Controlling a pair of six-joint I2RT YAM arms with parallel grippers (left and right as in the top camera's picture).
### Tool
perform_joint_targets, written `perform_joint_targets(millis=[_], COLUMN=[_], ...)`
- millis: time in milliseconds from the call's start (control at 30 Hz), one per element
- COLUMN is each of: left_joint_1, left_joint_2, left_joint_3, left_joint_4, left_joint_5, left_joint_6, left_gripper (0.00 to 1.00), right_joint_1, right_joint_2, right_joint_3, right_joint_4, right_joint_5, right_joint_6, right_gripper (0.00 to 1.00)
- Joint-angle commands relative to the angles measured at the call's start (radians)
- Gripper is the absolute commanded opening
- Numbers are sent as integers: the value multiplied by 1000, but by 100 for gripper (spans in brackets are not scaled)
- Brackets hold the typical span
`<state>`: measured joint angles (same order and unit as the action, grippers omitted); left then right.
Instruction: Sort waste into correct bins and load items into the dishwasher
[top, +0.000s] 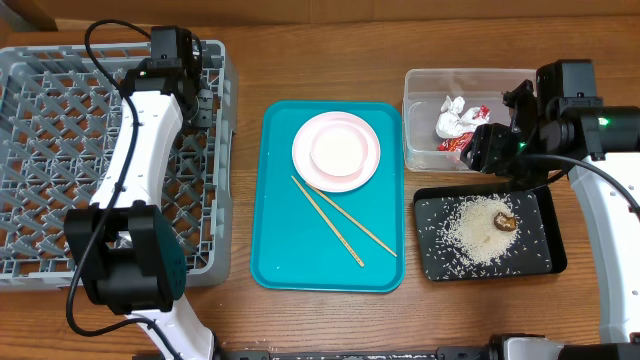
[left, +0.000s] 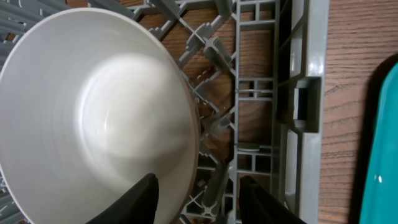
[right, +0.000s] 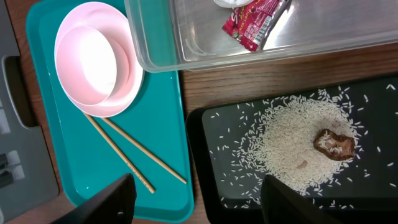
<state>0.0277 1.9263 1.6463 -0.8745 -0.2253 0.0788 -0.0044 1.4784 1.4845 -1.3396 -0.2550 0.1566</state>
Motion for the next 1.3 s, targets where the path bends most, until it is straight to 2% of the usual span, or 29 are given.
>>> perform_joint_targets(millis=[0,167,200,467,600,700,767,900,967,1000,1100,1267], left_joint_1=[2,2,2,4,23,54,104,207,261,311,391,486], left_joint_2=[34,42,35,-108,-211,-270,-301,-297,-286,-272,-240,-161], left_joint_3=[6,6,6,29,29,29,29,28,28,27,27,26], left_joint_4=[-4,-11,-11,-39,-59,-94,-127,-180,-208,-241,-292,-338], left_joint_5=[-18,-19,-19,-8,93,204,402,789,925,1042,1183,1312], left_joint_6=[-16,-16,-16,-68,-68,-64,-21,145,221,306,433,542], left_gripper=[41,8,4,4,4,4,4,4,4,4,4,4], right_joint_1=[2,2,2,2,2,2,2,2,2,2,2,2], right_joint_2=[-6,-6,-6,-6,-6,-6,-6,-6,-6,-6,-6,-6], right_joint_3=[9,9,9,9,9,9,9,9,9,9,9,9], right_joint_4=[2,0,0,-4,-6,-6,-6,-7,-8,-9,-10,-13], right_joint_5=[4,5,4,5,5,5,5,5,5,5,5,5], right_joint_6=[-1,-1,-1,-1,-1,-1,-1,-1,-1,-2,-1,-1], right_gripper=[66,66,66,66,66,66,66,66,66,66,66,66])
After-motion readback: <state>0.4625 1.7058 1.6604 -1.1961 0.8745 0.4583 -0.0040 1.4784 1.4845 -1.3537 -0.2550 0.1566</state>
